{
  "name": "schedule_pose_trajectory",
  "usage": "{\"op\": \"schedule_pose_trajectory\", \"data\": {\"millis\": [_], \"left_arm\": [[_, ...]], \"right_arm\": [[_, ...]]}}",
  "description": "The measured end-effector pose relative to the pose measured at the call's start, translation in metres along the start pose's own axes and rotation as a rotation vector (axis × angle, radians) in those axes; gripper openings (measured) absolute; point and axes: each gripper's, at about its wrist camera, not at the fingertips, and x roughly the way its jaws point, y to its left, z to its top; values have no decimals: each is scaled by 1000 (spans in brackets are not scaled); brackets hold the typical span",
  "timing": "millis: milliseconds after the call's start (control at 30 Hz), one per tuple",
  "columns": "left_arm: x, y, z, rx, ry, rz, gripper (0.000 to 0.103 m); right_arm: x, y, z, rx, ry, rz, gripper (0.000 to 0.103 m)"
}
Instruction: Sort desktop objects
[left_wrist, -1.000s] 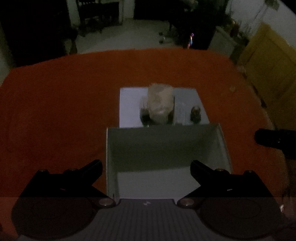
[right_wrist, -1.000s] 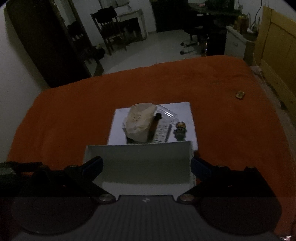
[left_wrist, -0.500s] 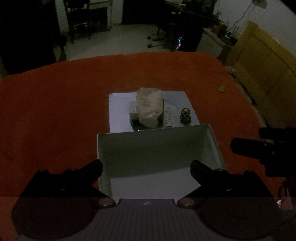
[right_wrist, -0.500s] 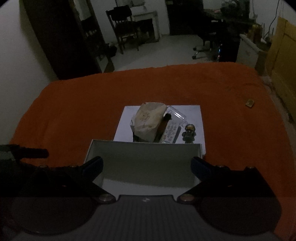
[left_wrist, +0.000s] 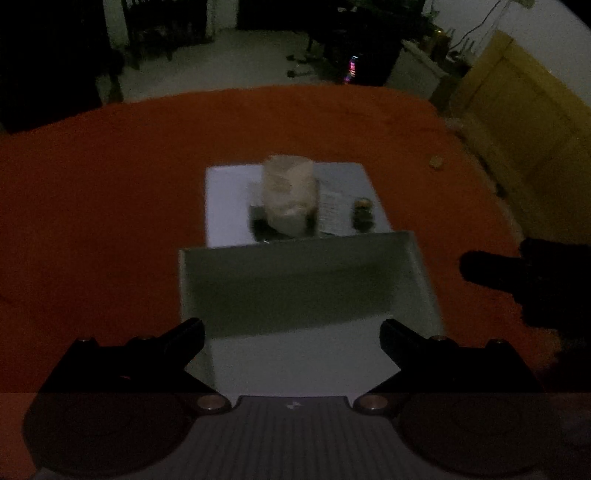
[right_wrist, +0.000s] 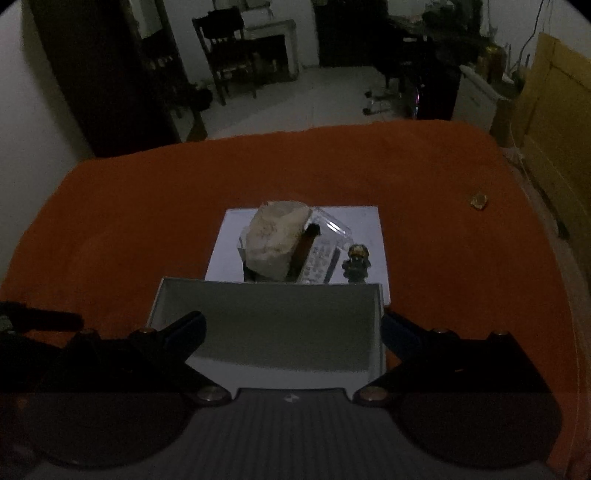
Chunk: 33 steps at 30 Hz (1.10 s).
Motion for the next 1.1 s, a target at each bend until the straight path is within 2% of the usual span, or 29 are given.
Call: {"op": "schedule_pose_trajectory", "data": {"millis": [67,133,167,200,267,333,400,500,567,633,700,767,867,1033,1100], "left_arm": [[6,2,-1,-13,10,23,102],[10,6,-3,-53,14,2,102],[8,7,-5,-69,-14,9,102],[3,5,-8,-77,-77,27,102],[-4,-4,-9,-34,-160,54,102],[-9,-11,-6,14,-195,54,102],[-9,-13,-1,13,-214,65,102],[-2,-11,5,4,-203,50,102],[10,-9,11,11,-156,66,102],[23,-8,19,13,-75,46,102],[30,-4,22,0,-80,45,102],[32,-2,21,25,-147,46,102],[40,0,27,68,-181,60,102],[60,18,56,16,-141,33,102],[68,29,71,-25,-129,40,102]], "right_arm": [[0,1,-2,-10,-15,19,103],[3,1,-2,-27,4,59,103],[5,2,-3,-36,22,63,103],[8,3,-3,-46,40,67,103],[9,3,-5,-57,45,85,103],[10,6,-8,-67,40,87,103],[11,6,-10,-71,29,95,103],[15,4,-10,-67,17,88,103],[19,0,-9,-55,11,74,103],[26,-6,-5,-43,12,61,103],[33,-14,1,-33,13,55,103],[42,-24,8,-24,14,46,103],[55,-36,20,-45,34,26,103],[75,-51,50,-90,41,-19,103],[77,-57,64,-70,-29,-62,103]]}}
